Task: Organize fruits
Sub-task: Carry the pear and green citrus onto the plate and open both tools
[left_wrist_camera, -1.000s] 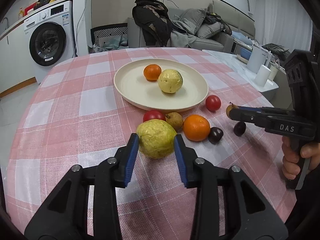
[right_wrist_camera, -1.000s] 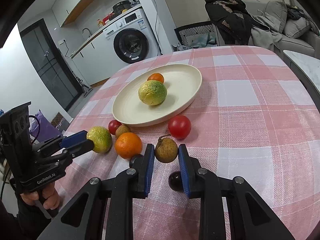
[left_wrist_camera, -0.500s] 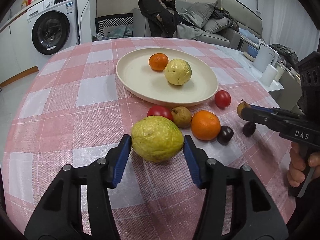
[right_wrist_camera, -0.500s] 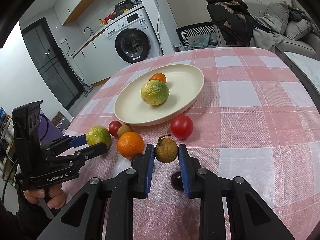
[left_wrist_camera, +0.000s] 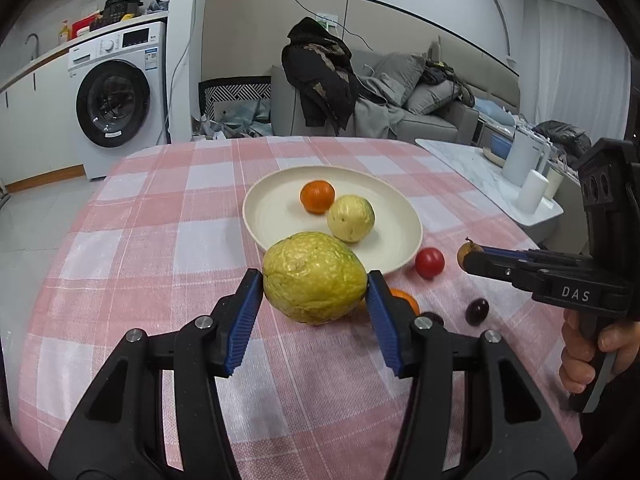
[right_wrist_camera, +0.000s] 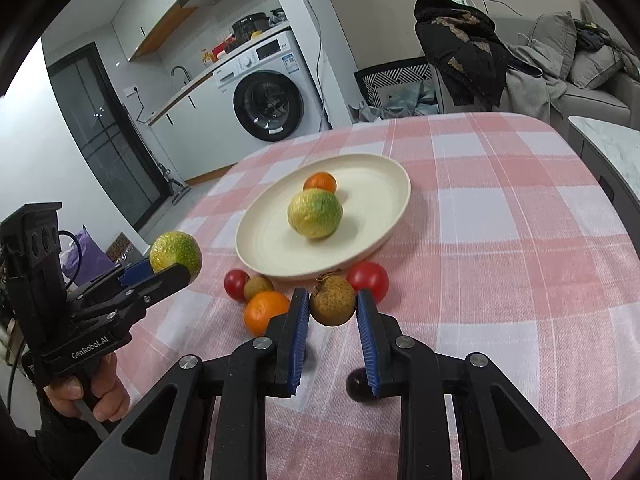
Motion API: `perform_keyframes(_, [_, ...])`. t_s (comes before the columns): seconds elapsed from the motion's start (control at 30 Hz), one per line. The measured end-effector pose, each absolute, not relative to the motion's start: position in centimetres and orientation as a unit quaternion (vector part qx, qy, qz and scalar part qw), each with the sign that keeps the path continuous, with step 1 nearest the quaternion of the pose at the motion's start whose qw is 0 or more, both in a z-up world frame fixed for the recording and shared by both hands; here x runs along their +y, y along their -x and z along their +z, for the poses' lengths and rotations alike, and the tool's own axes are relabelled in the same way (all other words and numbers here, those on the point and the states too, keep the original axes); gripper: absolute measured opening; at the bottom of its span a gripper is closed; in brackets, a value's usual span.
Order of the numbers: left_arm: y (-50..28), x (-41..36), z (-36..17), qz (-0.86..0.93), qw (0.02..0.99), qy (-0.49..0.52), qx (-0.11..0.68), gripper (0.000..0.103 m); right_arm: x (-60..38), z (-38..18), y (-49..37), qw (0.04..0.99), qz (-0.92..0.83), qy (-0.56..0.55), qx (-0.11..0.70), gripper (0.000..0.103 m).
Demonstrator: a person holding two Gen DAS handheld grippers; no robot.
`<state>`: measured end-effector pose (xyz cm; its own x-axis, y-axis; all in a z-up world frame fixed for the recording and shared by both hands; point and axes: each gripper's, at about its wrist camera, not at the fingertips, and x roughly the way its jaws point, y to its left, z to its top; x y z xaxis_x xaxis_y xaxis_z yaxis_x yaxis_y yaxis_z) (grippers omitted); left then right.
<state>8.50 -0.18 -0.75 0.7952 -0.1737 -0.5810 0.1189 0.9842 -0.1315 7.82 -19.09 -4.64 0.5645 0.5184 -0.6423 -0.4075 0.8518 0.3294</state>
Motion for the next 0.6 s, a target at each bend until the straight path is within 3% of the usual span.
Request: perform_keyframes(0.6, [-15.3, 0.7, 0.0, -0.048, 0.953, 0.052, 0.295, 0.050, -17.5, -2.5, -12.6, 0.886, 0.283, -0.092, 0.355, 0.025])
